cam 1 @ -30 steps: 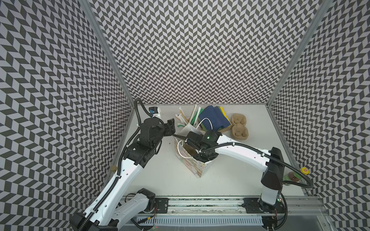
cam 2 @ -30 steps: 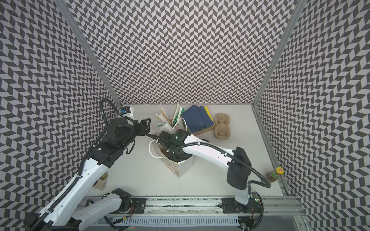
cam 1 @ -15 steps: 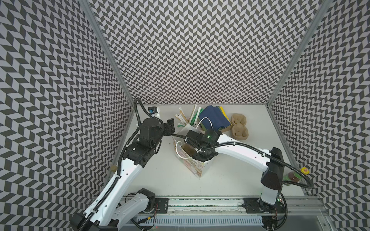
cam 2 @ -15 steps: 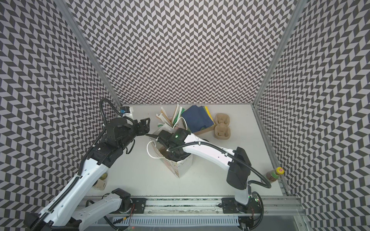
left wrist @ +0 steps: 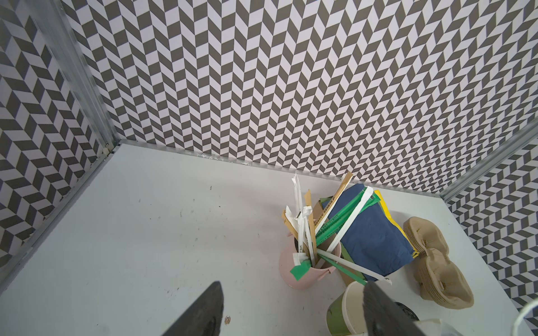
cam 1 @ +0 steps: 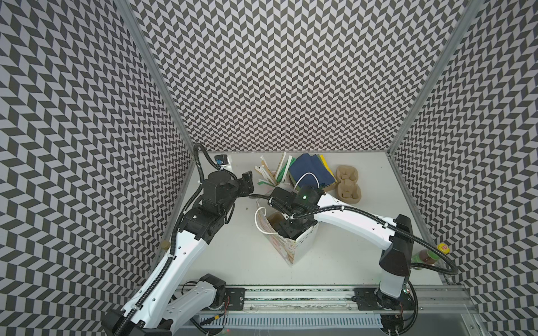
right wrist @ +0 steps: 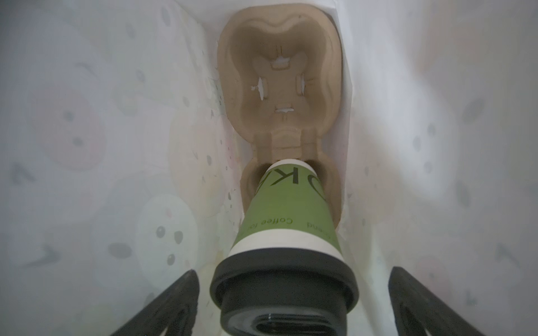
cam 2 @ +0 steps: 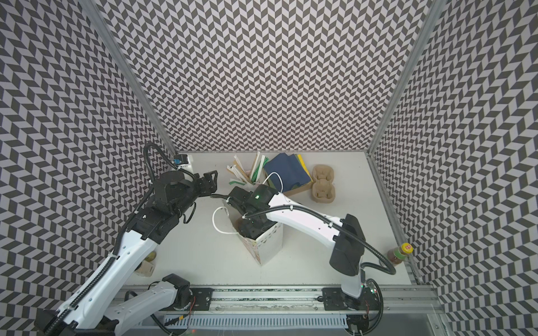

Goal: Pack a coffee takeout order
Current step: Place the coffee cup in the cup tray.

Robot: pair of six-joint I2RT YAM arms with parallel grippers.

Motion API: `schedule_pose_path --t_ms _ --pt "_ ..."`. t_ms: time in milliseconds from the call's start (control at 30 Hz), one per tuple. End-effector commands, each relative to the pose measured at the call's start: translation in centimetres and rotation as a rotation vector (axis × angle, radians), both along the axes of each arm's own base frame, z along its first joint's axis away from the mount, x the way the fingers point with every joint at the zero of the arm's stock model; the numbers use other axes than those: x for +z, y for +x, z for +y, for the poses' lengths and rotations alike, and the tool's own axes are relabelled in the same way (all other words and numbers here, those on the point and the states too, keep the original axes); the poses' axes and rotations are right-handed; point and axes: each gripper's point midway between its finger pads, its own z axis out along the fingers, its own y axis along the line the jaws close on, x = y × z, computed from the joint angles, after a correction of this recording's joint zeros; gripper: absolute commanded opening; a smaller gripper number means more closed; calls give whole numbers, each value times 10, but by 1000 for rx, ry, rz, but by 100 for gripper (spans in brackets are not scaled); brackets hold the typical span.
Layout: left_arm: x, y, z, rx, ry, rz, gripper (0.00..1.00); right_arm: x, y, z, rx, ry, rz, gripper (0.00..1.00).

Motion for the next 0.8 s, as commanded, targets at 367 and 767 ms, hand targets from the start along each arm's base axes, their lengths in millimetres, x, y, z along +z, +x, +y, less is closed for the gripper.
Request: schedule_pose_path --t_ms 367,767 --pt "-9 2 -2 -3 4 21 76 51 10 10 4 137 -114 99" --pt "-7 0 -2 -5 -3 11 76 44 8 19 12 113 -129 99"
